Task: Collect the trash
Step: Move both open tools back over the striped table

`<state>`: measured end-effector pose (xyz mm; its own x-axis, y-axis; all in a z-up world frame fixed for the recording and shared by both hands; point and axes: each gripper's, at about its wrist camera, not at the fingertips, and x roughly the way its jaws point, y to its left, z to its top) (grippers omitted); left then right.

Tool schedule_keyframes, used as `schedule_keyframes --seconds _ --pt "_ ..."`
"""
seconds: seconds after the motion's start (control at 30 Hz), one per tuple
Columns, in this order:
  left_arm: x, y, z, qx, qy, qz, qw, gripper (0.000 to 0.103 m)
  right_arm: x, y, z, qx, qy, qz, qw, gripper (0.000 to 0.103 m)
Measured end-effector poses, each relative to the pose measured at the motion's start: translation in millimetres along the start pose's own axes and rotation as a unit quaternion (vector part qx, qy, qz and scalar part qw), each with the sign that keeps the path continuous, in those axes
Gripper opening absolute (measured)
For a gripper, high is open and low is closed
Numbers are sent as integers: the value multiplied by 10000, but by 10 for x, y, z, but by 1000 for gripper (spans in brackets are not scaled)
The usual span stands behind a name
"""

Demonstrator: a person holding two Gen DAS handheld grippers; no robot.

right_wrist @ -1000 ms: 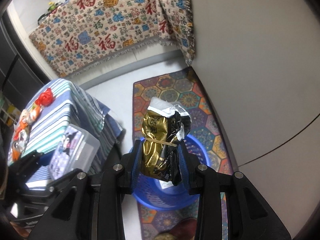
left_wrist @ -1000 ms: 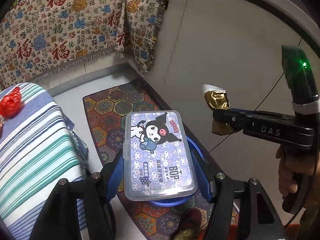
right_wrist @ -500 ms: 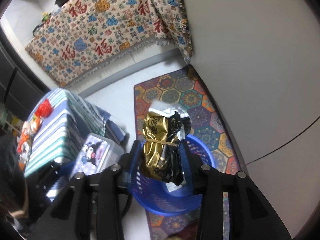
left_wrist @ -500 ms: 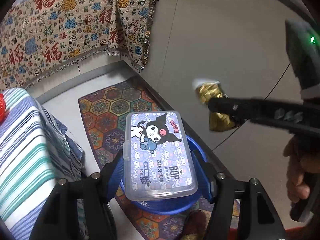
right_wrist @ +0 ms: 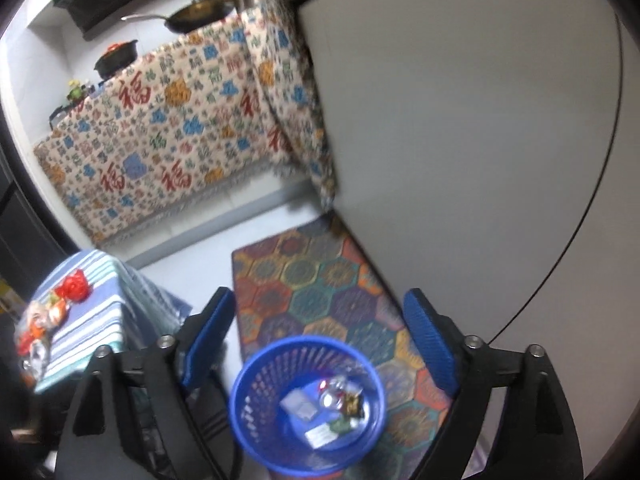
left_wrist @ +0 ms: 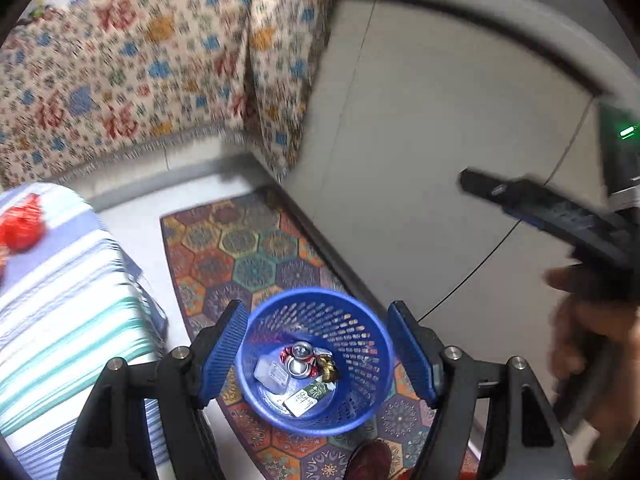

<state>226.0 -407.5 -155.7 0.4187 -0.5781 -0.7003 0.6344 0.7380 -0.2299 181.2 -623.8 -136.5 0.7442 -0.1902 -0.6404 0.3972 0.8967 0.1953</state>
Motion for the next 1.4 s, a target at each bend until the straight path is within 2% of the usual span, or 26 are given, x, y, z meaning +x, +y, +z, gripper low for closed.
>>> schedule_keyframes --seconds 0.07,0.17,0.3,0.47,0.63,0.77,0.93,1.13,1.4 --pt "-392 68 -61 4 -196 50 9998 75 -70 107 10 -121 -140 -59 9998 97" --pt "-800 257 -240 -35 -296 327 9990 76 -158 370 -4 -390 -257 -11 9989 98" --pt "-1141 658 -622 -241 -148 822 9962 78 -195 825 -86 -835 -201 265 9960 98" --pt "-1543 1411 -1203 -762 138 1619 9838 78 -270 1617 -372 -1410 1 897 9859 98" --pt "-1988 2016 -1602 -1175 109 2287 9663 78 -289 2515 -856 -1975 548 1800 9621 98" --pt "-2200 2357 -1804 -1381 110 2673 9536 78 -233 3100 -1332 -2436 1037 2210 9386 98" --pt "-2259 2654 -1932 -1467 262 2845 9470 78 -143 3533 -1750 -3051 1289 2182 9180 97" --pt "-2246 2813 -1959 -1547 219 2750 9487 81 -2 3687 -1911 -3302 1410 1987 9119 97" --pt "-2153 2861 -1889 -1511 296 2735 9495 91 46 3717 -1917 -3357 1455 1993 9091 98"
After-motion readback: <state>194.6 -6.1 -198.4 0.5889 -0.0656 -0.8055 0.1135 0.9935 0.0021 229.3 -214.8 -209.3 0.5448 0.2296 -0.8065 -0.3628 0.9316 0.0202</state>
